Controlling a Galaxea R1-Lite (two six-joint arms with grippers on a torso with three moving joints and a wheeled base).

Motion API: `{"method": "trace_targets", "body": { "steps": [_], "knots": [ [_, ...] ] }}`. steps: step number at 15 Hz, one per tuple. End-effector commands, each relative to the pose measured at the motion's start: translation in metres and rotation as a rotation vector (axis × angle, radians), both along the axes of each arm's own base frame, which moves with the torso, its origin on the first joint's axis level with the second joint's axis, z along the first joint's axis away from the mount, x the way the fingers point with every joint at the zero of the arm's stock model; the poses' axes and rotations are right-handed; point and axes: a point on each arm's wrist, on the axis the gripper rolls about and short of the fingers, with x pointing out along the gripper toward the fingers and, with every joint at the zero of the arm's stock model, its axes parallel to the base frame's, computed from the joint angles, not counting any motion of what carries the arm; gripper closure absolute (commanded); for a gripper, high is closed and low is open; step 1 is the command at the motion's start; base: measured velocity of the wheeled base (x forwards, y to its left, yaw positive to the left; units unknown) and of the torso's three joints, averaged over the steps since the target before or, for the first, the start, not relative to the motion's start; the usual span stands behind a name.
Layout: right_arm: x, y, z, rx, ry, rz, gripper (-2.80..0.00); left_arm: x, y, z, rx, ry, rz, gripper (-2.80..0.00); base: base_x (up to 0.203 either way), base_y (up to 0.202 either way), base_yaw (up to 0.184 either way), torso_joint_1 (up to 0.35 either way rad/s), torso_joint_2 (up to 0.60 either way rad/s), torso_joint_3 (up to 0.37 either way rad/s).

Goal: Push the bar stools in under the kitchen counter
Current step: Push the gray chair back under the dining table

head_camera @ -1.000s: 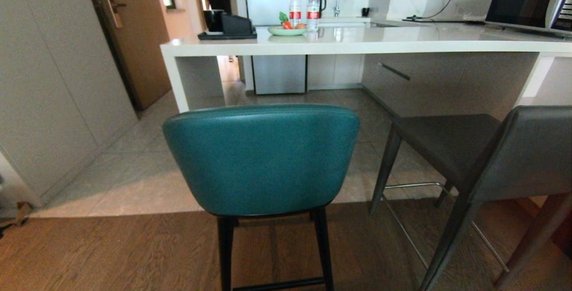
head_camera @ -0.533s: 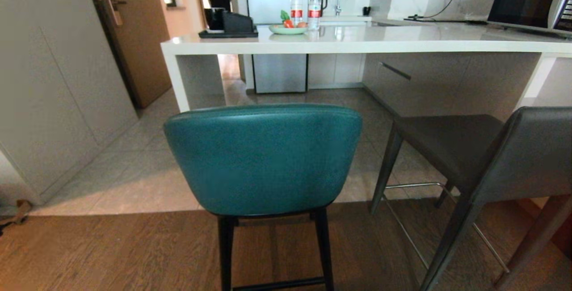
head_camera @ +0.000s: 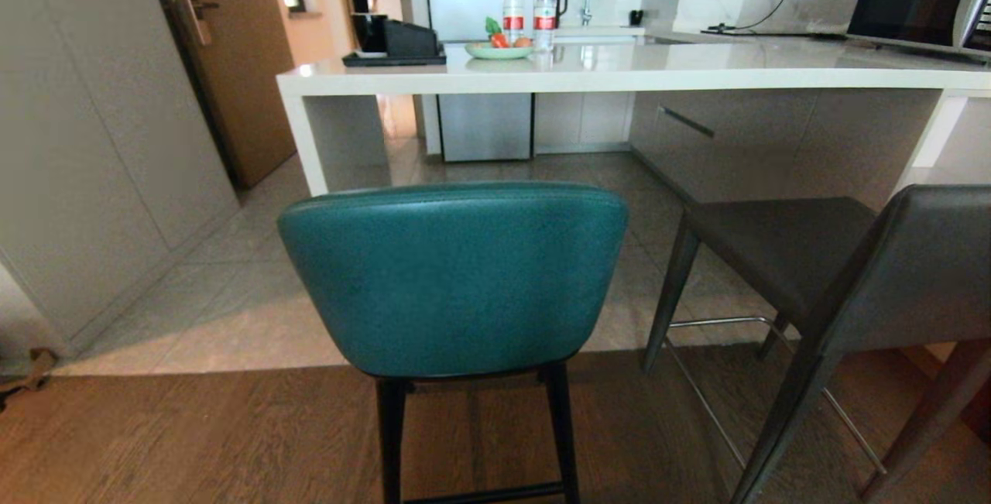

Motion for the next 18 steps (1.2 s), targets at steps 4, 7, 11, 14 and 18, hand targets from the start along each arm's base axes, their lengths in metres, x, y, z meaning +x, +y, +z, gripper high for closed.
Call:
{"method": "trace_targets", "body": {
  "steps": [4, 7, 11, 14, 18],
  "knots": [
    [0.012, 0.002, -0.002, -0.012, 0.052, 0.006, 0.00, 0.042, 0.002, -0.017, -0.004, 0.101, 0.224, 0.00, 0.000, 0.000, 0.000, 0.000, 0.00, 0.000],
    [0.036, 0.007, 0.005, -0.023, 0.093, 0.005, 0.00, 0.073, 0.008, -0.012, 0.052, 0.104, 0.309, 0.00, 0.000, 0.000, 0.000, 0.000, 0.00, 0.000],
    [0.038, 0.007, 0.005, -0.043, 0.080, -0.007, 0.00, 0.086, 0.011, -0.006, 0.075, 0.086, 0.353, 0.00, 0.000, 0.000, 0.000, 0.000, 0.00, 0.000],
    [0.035, 0.007, 0.004, -0.042, 0.071, -0.009, 0.00, 0.089, 0.013, -0.011, 0.090, 0.119, 0.430, 0.00, 0.000, 0.000, 0.000, 0.000, 0.00, 0.000],
    [0.033, 0.006, 0.002, -0.041, 0.068, -0.018, 0.00, 0.094, 0.016, -0.015, 0.151, 0.144, 0.514, 0.00, 0.000, 0.000, 0.000, 0.000, 0.00, 0.000]
  ]
}}
